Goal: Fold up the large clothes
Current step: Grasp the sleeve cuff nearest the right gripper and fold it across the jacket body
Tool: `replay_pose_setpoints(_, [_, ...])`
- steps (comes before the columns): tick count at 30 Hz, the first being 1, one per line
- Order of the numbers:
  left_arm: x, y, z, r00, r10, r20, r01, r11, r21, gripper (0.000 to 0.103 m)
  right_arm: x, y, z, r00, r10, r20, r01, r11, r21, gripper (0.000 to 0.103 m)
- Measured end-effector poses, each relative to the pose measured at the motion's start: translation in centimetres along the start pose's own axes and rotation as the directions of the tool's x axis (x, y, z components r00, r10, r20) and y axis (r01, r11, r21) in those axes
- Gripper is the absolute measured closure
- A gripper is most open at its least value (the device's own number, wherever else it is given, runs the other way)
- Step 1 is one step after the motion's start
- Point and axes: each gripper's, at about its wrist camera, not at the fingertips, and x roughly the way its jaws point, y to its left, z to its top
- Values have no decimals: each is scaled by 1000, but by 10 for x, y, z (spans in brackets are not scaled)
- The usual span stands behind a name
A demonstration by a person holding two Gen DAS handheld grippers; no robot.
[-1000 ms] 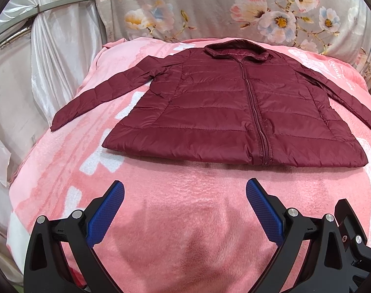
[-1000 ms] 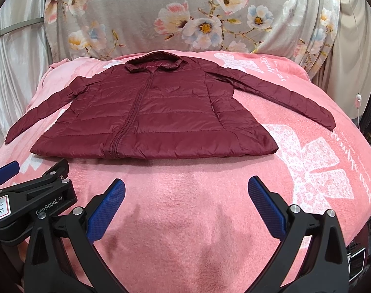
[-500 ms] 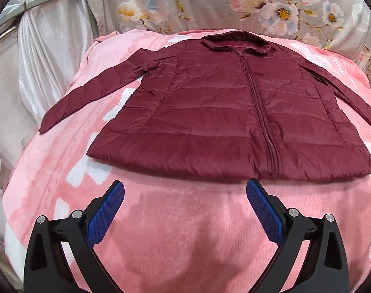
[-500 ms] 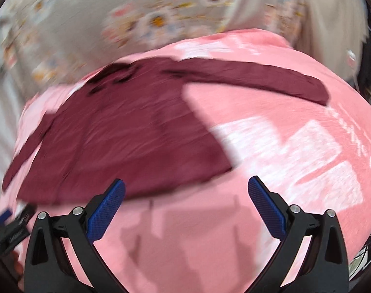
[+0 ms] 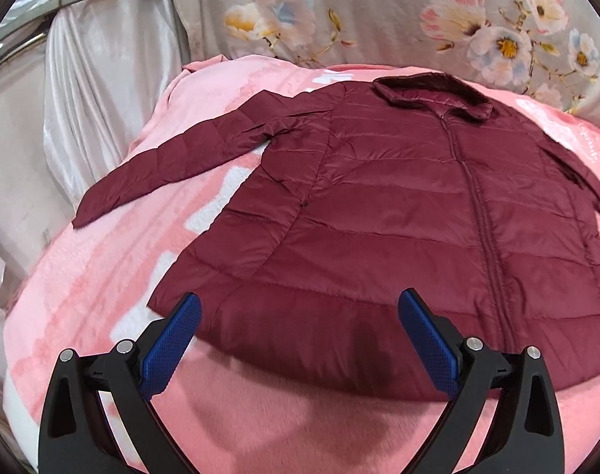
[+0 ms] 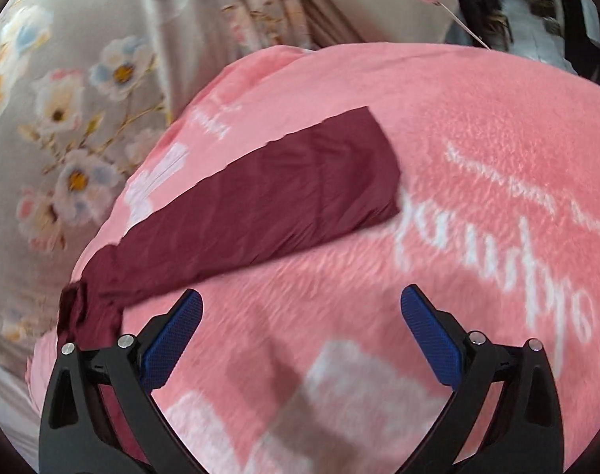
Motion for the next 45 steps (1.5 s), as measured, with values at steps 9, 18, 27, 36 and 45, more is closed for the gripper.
replay_pose_setpoints(9, [25,-3,14,999,9,-44,-8,1000,24,6,39,5,34,998,57,27,-59,996,73,56])
replay_pose_setpoints(18, [48,26,40,994,108,-27,-109,993,-40,6,1,187,26,957,272,105,-231,927,-296,98])
replay_pose_setpoints(27, [63,50,44,990,131,-51,-135,987,-90,6,-26,405,-139,809,524,-266,-561,556,-614,98])
replay_pose_setpoints(36, [76,72,51,997,25,-72,-36,986,-162,6,-4,462,-280,730,459,-506,-679,402,-614,63])
replay_pose_setpoints(45, [92,59,86,929,-361,-80,312,881,-355,5,0,391,-211,799,476,-369,-601,595,-534,48])
